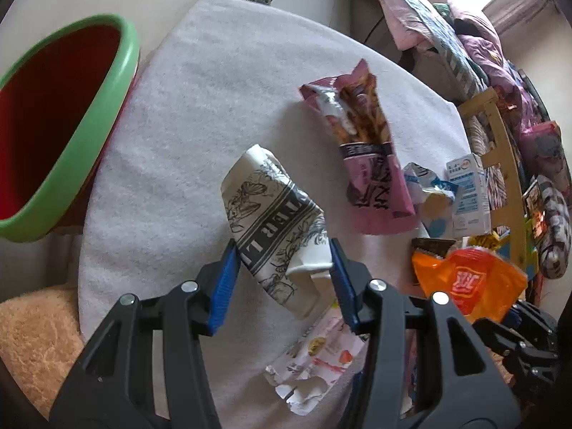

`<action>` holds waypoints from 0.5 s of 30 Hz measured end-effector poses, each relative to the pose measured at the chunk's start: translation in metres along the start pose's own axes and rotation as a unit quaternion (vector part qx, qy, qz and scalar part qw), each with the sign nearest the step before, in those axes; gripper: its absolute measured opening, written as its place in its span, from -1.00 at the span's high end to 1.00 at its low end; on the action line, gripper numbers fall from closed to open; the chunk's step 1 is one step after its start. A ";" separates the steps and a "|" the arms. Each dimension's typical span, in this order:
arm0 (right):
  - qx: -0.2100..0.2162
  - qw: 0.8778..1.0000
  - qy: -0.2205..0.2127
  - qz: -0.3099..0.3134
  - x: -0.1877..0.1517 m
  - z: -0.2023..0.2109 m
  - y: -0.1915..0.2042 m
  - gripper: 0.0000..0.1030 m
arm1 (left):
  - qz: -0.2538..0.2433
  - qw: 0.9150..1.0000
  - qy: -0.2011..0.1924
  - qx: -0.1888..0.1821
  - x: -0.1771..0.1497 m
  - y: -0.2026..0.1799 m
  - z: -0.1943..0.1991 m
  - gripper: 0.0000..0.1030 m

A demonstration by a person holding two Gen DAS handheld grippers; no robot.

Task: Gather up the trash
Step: 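Lift the held wrappers and carry them toward the red bucket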

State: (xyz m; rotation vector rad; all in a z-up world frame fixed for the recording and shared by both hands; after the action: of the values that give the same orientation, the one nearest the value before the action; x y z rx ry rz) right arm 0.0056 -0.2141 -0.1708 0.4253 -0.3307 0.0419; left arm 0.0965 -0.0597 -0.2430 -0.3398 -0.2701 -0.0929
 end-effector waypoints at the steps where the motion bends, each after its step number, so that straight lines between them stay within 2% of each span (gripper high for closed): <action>1: 0.000 1.000 -0.001 0.000 0.000 0.000 0.000 0.38 | 0.003 1.000 0.001 -0.002 -0.001 0.001 0.000 0.08; 5: 0.002 1.000 0.000 -0.005 0.000 0.001 -0.002 0.38 | 0.000 1.000 -0.005 -0.003 -0.001 -0.001 0.002 0.08; 15: 0.019 1.000 -0.018 -0.007 0.008 0.016 0.008 0.38 | 0.006 0.999 -0.047 0.014 0.006 0.006 0.028 0.08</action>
State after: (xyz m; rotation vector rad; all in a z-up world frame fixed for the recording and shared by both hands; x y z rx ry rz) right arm 0.0078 -0.2133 -0.1510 0.4668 -0.3622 0.0269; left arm 0.0962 -0.0448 -0.2177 -0.3187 -0.3614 -0.0624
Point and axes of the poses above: each gripper's, at about its wrist camera, not at the fingertips, and z roughly against the way its jaws point, y to its left, x to its top, the point moved 9 cm from there along -z, roughly the way its jaws point, and after that the axes turned 4 degrees about -z, right-handed, at the moved point
